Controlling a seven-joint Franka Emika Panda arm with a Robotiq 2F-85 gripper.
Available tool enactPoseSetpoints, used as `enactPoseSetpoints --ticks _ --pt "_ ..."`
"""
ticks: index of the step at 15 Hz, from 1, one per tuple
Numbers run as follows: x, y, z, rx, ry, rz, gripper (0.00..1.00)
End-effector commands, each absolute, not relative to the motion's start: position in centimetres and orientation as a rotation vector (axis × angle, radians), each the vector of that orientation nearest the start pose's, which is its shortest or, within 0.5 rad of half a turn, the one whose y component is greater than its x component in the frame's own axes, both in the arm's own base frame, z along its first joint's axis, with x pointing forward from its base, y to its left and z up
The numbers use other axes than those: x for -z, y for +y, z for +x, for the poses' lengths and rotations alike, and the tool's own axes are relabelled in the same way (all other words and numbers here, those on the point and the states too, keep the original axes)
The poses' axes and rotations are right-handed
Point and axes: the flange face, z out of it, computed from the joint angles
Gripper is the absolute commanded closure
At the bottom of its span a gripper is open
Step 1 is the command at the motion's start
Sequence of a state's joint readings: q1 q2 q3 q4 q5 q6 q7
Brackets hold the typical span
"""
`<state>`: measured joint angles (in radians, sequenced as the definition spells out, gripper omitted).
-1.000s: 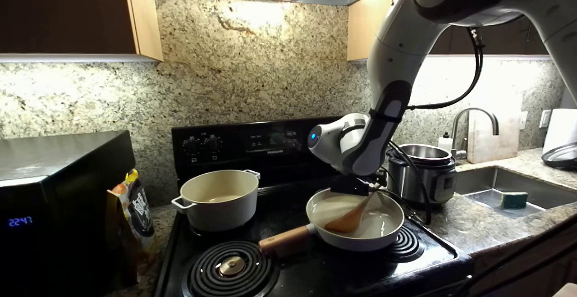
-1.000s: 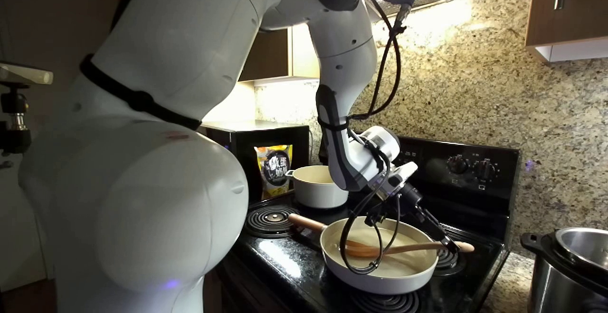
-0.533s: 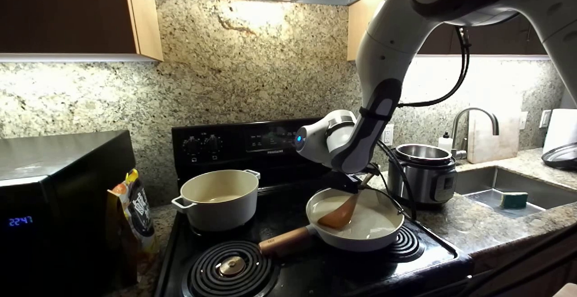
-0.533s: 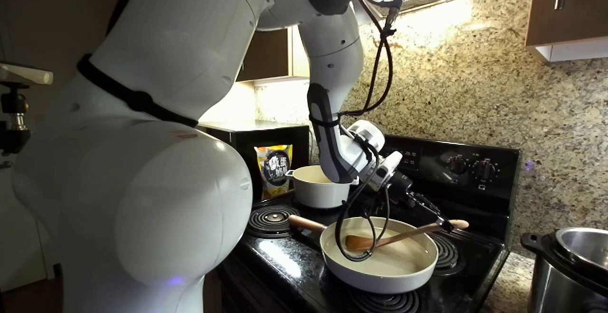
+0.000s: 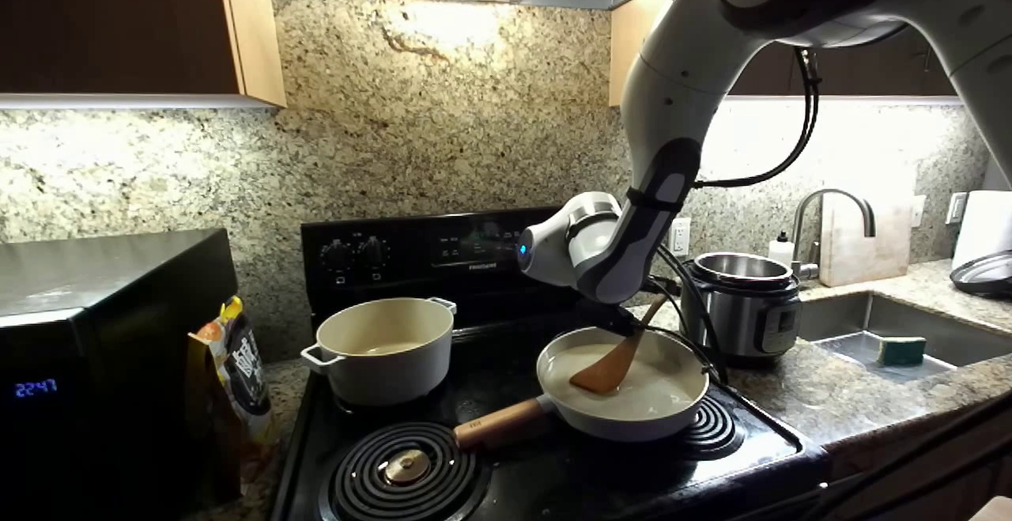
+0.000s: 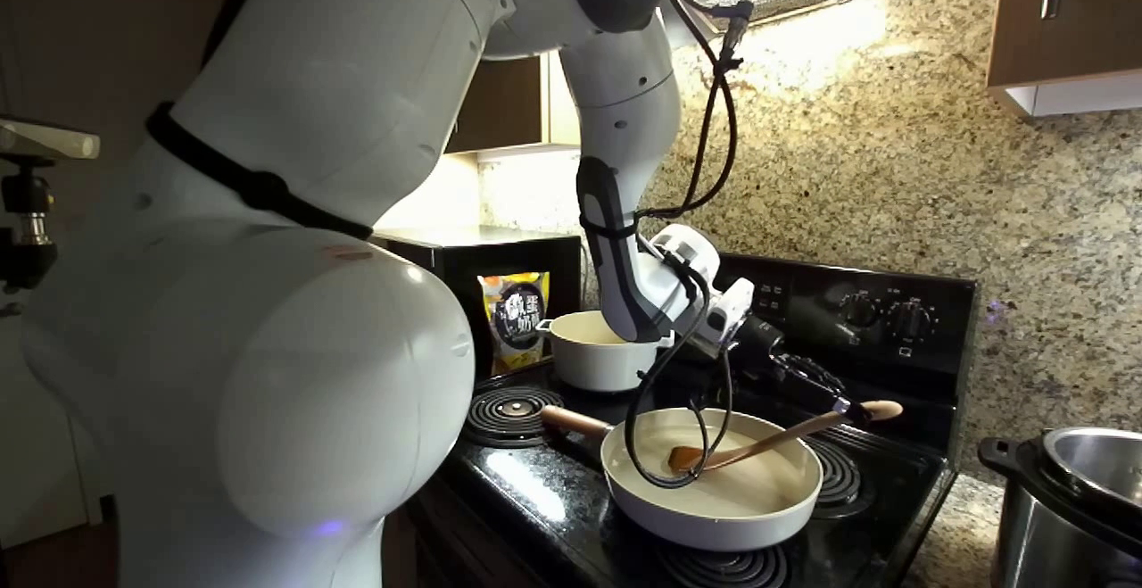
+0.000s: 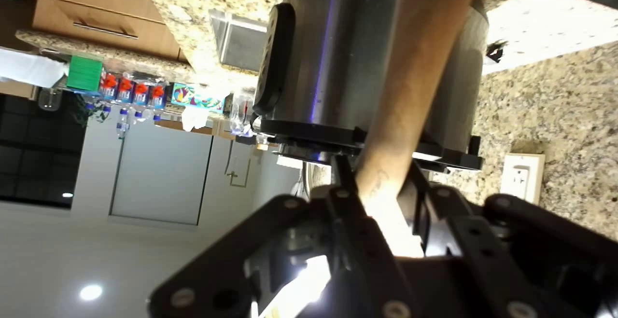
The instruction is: Use the spatula to stir the contents in the pan
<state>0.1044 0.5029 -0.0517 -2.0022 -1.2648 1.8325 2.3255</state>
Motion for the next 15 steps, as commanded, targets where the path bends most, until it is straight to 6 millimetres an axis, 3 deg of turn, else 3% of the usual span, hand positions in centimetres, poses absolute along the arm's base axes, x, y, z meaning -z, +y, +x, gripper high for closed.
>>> enactPoseSetpoints --ticks 1,8,14,15 --pt "-20.3 -5.3 56.1 -0.918 -1.341 1.471 0.89" --pt "-19.3 -4.4 54.6 -0.869 -1.287 1.479 0.89" --pt "-19.3 -4.4 54.4 -0.842 -1.339 1.556 0.89" --pt "-19.5 -5.4 54.4 -0.84 -1.345 1.572 0.89"
